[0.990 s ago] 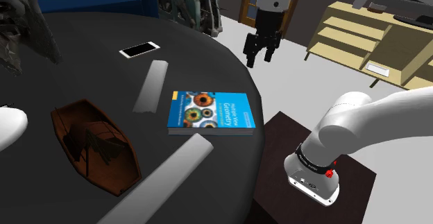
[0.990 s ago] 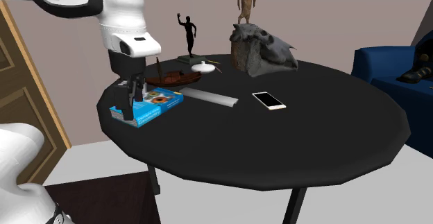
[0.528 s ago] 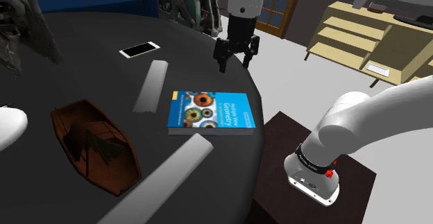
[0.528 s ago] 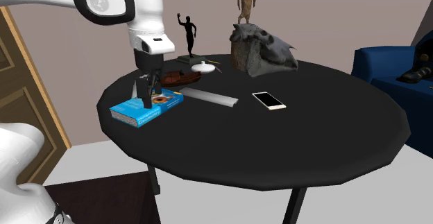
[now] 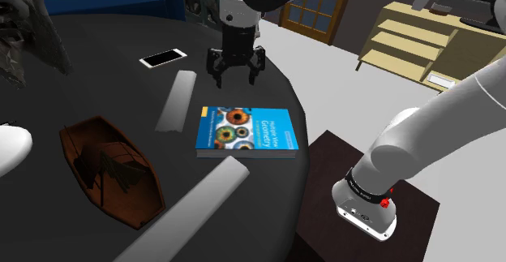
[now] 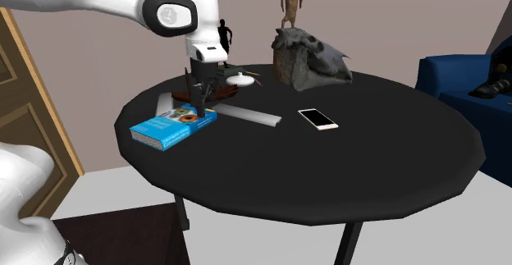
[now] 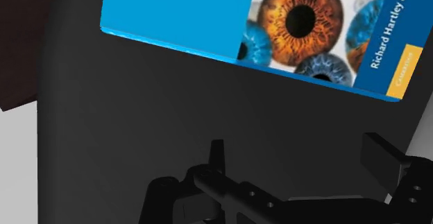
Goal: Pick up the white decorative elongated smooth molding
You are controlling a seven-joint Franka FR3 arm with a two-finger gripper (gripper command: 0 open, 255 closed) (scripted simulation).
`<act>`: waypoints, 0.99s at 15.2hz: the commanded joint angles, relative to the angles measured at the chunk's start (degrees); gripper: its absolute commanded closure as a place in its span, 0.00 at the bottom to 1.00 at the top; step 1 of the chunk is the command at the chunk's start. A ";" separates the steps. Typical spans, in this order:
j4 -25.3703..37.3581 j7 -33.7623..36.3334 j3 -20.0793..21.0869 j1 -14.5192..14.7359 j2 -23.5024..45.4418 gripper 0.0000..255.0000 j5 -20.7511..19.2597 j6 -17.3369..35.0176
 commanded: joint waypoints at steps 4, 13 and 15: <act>9.28 13.08 5.21 -0.65 11.48 0.00 -5.45 2.84; 30.55 33.17 7.30 4.58 33.21 0.00 -19.60 1.05; 29.12 33.23 7.18 4.54 33.29 0.00 -19.67 2.56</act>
